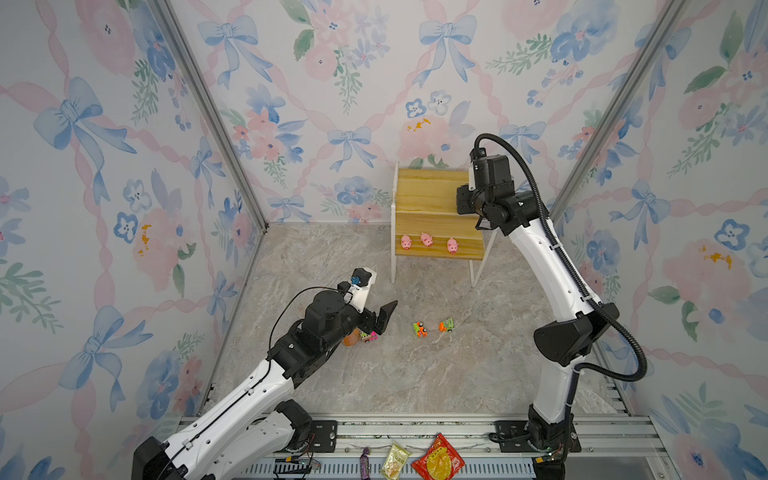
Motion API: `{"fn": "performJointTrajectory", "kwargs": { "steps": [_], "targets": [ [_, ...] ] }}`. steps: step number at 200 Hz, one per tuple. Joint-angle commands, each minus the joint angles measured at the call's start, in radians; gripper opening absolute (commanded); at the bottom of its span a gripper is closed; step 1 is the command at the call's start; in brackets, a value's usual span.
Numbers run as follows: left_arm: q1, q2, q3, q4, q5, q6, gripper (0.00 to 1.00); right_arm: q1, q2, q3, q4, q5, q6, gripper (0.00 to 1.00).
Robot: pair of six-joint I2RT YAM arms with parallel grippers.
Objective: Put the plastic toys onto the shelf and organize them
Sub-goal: 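Lower the truck beside the pink truck and open the right gripper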
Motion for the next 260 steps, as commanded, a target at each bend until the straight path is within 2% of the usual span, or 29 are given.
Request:
{"fn": "performJointTrajectory", "kwargs": {
  "steps": [1,131,168,220,234,260],
  "targets": [
    [0.006,0.002,-0.002,0.018,0.017,-0.001,0.98,-0.01,0.024,0.045,-0.021,-0.004,-0.009,0.34],
    [0.007,-0.002,-0.001,0.013,0.013,0.0,0.98,-0.012,0.073,0.19,-0.06,-0.003,-0.032,0.43],
    [0.009,0.003,0.0,0.011,0.008,0.0,0.98,-0.01,0.035,0.193,-0.055,-0.002,-0.04,0.48],
    [0.017,0.012,0.006,0.004,-0.01,-0.002,0.98,0.035,-0.121,-0.011,0.032,0.021,-0.059,0.55],
    [0.022,0.01,0.007,0.002,-0.018,-0.001,0.98,0.062,-0.196,-0.123,0.076,0.04,-0.072,0.58],
    [0.04,0.013,0.015,-0.008,-0.038,-0.008,0.98,0.125,-0.388,-0.407,0.196,0.077,-0.075,0.7]
  ]
}}
